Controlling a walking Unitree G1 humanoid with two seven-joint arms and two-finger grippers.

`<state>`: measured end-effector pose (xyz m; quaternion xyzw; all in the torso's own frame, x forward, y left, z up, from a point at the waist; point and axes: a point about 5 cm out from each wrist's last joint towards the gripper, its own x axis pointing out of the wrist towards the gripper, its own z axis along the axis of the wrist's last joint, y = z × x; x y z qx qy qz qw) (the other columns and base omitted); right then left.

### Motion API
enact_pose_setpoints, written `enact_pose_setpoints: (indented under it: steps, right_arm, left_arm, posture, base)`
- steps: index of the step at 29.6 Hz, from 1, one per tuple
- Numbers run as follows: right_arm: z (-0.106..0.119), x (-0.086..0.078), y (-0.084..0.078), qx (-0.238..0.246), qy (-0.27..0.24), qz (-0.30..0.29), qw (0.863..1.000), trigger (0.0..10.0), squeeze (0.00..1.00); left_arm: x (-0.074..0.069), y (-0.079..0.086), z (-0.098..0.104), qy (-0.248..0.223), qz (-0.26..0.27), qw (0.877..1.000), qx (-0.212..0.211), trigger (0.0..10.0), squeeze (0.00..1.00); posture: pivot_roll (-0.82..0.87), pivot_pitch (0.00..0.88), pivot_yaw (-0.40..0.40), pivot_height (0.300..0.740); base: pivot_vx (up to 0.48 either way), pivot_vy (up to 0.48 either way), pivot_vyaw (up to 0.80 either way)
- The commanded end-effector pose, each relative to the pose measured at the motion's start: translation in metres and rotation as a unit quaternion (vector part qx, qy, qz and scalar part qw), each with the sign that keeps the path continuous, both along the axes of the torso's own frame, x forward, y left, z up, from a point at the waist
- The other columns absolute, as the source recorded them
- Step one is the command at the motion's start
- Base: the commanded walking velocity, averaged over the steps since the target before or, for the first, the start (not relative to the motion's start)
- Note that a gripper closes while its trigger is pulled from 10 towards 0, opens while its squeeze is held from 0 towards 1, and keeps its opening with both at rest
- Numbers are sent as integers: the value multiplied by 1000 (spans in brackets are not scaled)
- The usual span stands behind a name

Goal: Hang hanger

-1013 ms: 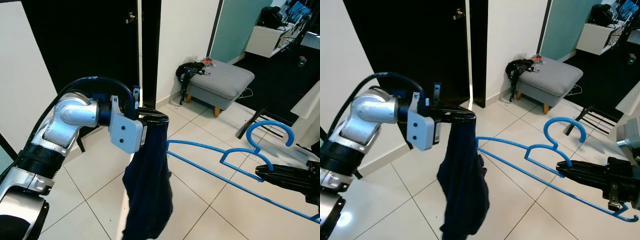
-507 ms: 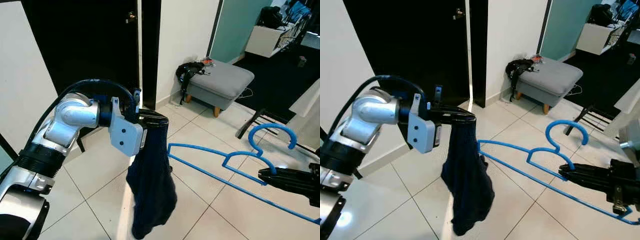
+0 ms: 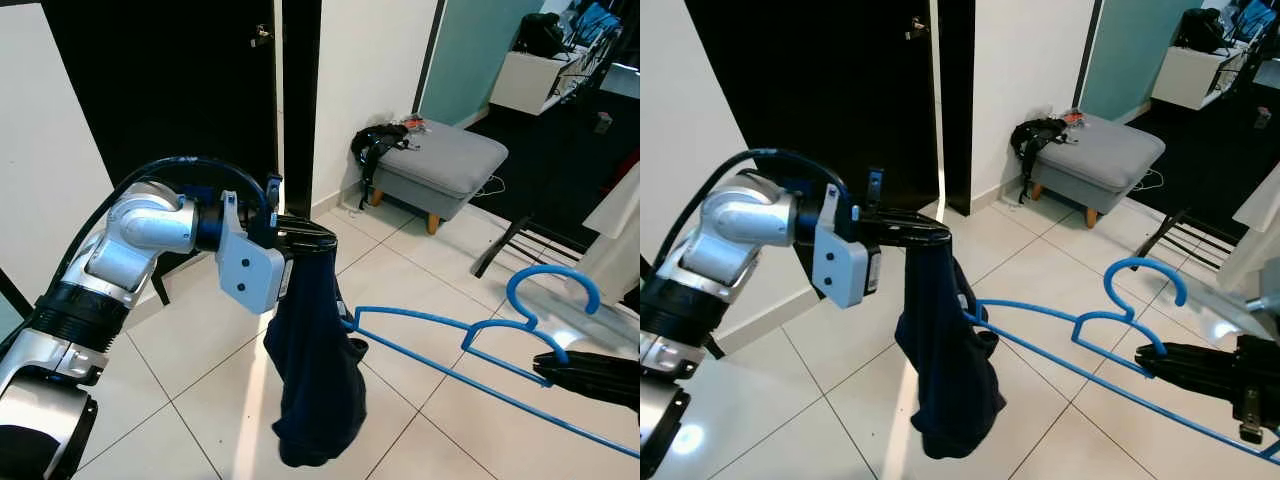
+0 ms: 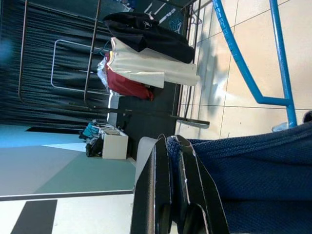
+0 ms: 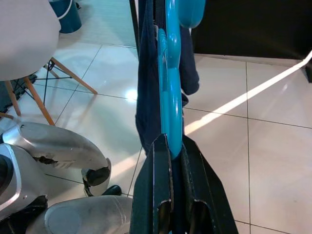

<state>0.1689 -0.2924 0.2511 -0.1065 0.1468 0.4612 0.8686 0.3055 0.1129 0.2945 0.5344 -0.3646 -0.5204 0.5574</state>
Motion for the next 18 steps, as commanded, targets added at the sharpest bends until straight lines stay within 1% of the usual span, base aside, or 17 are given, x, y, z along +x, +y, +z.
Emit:
enact_pose_setpoints:
  steps: [1,6,7,9,18]
  right_arm:
    - [5,0,3,-4,-5,10,1000,10000,0]
    - [6,2,4,-4,-9,14,1000,10000,0]
    - [6,5,7,-1,-16,19,1000,10000,0]
    - [7,7,9,2,-20,22,1000,10000,0]
    - [6,10,15,12,-21,36,999,10000,0]
  left_arm:
    - [-3,-4,7,-22,-13,1000,3,10000,0]
    - [-5,-8,7,-25,-23,999,-3,10000,0]
    - [-8,-11,10,-27,-33,999,-12,10000,0]
    - [-9,-12,11,-29,-38,999,-18,10000,0]
    - [-8,-14,14,-39,-41,998,-19,10000,0]
  posture:
    - [-84,40,4,740]
    - [-83,40,2,740]
    - [-78,40,0,740]
    - [-78,40,0,740]
    - [-75,41,-1,740]
  base:
    - [0,0,0]
    - [0,0,0]
    - [0,0,0]
    - [0,0,0]
    - [0,0,0]
